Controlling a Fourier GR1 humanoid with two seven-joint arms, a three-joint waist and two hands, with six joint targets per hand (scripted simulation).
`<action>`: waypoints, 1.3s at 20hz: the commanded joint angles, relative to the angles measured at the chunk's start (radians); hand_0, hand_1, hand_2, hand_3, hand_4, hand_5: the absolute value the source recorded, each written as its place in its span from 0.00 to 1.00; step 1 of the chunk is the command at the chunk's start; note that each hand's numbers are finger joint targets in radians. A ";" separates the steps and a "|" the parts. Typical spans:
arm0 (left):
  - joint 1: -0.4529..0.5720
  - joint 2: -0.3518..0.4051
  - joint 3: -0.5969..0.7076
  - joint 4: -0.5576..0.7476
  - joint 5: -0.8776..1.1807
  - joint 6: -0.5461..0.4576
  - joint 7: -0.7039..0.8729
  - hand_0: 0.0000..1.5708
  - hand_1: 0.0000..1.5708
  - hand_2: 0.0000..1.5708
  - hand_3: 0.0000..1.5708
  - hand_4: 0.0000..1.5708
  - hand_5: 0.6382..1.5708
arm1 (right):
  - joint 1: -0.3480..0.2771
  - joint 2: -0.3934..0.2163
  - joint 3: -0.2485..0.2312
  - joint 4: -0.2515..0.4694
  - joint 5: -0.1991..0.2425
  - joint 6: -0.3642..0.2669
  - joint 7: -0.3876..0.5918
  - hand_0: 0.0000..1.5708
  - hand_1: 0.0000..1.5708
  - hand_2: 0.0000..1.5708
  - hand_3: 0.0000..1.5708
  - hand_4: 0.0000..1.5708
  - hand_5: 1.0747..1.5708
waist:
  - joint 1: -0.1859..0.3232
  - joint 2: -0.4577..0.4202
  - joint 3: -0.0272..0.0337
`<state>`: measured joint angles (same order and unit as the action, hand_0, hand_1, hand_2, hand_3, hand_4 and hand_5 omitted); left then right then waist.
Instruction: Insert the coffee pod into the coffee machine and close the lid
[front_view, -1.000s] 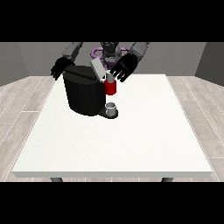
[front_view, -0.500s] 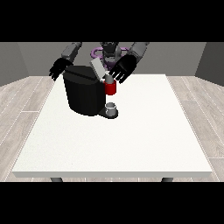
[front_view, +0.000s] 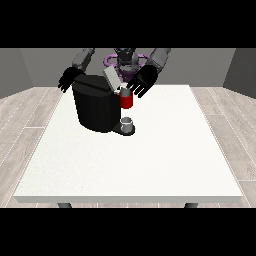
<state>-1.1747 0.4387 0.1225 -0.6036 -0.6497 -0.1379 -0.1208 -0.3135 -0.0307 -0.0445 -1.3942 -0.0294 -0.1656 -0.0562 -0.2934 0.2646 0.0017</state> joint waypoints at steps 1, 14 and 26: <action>0.034 -0.007 -0.004 0.013 -0.001 -0.015 -0.029 0.76 0.76 0.79 0.73 0.30 1.00 | 0.029 -0.007 0.000 0.000 0.003 0.007 -0.016 0.00 0.00 0.00 0.00 0.23 1.00 | 0.006 0.003 -0.0016; 0.021 -0.001 -0.025 0.002 -0.050 0.015 -0.044 0.67 0.67 0.72 0.61 0.23 1.00 | -0.029 0.013 -0.002 0.011 0.010 -0.031 -0.004 0.00 0.00 0.00 0.00 0.29 1.00 | 0.019 0.026 -0.0018; -0.012 0.027 -0.071 0.001 -0.105 -0.066 -0.040 0.00 0.00 0.00 0.00 0.00 1.00 | 0.003 0.015 -0.007 0.063 0.005 -0.009 -0.090 0.00 0.00 0.00 0.00 0.23 1.00 | 0.010 0.021 -0.0012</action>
<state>-1.1803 0.4673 0.0726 -0.6073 -0.7293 -0.1843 -0.1744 -0.3343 -0.0369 -0.0625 -1.3521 -0.0319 -0.1707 -0.0954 -0.2806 0.2848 0.0008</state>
